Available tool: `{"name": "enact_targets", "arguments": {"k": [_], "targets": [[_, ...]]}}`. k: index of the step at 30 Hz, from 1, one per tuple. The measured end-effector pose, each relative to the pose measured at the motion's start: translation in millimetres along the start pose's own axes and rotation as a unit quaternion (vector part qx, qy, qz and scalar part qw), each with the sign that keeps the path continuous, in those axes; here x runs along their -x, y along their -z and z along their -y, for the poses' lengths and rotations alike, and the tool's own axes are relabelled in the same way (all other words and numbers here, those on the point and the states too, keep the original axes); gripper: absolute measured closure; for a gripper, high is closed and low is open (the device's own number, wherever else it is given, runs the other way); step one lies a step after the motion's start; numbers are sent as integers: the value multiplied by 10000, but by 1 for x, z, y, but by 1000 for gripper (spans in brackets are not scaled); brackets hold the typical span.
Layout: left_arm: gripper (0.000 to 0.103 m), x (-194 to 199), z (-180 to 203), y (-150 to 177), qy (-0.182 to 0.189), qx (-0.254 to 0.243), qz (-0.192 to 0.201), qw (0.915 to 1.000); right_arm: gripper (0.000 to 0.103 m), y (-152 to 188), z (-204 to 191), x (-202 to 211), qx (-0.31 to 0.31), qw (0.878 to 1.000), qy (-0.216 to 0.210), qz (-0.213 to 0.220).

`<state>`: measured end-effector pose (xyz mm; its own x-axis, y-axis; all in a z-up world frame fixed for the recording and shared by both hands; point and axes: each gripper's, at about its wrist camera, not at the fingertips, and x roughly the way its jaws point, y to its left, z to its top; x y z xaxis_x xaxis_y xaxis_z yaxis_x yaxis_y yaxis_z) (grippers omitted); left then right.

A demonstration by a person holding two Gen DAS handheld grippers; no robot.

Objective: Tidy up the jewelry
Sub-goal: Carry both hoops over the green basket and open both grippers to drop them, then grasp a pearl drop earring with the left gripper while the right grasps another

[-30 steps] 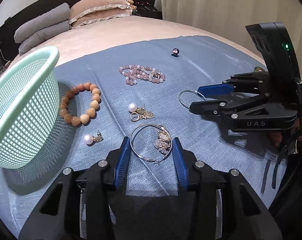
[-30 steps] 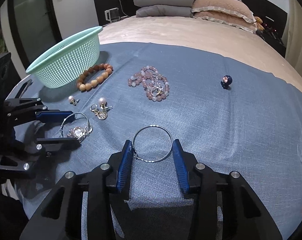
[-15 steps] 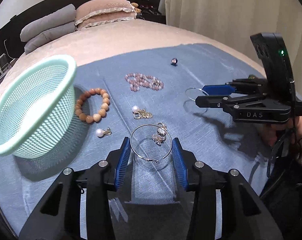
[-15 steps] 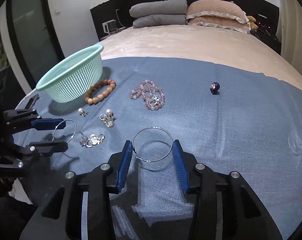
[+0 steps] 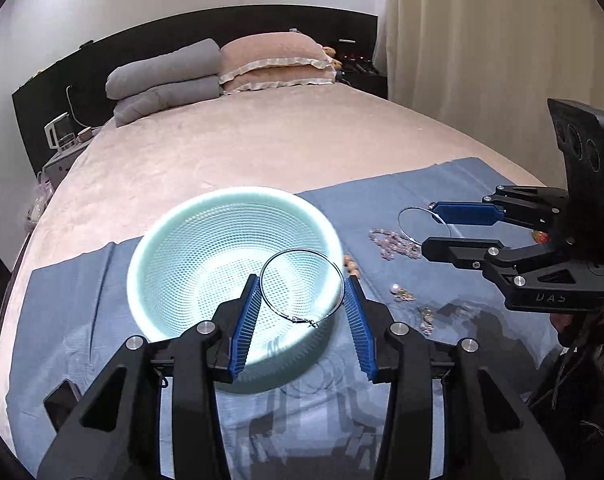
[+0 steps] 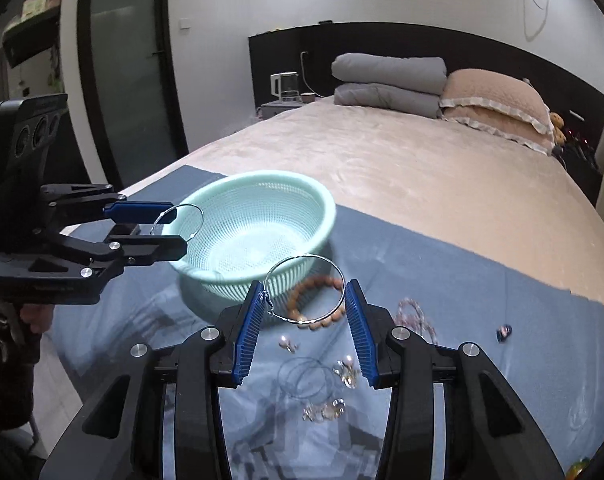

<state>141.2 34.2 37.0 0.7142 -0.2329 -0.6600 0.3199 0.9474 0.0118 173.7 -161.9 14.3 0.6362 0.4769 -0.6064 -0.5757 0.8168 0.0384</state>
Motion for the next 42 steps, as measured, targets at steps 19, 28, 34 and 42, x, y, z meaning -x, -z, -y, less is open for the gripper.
{"name": "enact_targets", "arguments": {"k": [19, 28, 34, 42], "targets": [[56, -71, -84, 16, -252, -79, -543, 9982, 57, -39, -12, -115, 105, 9984, 95, -543], [6, -35, -94, 20, -696, 108, -136, 9974, 16, -45, -4, -88, -128, 9979, 622, -106], [6, -14, -93, 26, -875, 161, -132, 9960, 15, -35, 10, -66, -463, 9962, 731, -60], [6, 5, -53, 34, -521, -66, 10, 9986, 15, -5, 35, -33, -655, 9942, 856, -57]]}}
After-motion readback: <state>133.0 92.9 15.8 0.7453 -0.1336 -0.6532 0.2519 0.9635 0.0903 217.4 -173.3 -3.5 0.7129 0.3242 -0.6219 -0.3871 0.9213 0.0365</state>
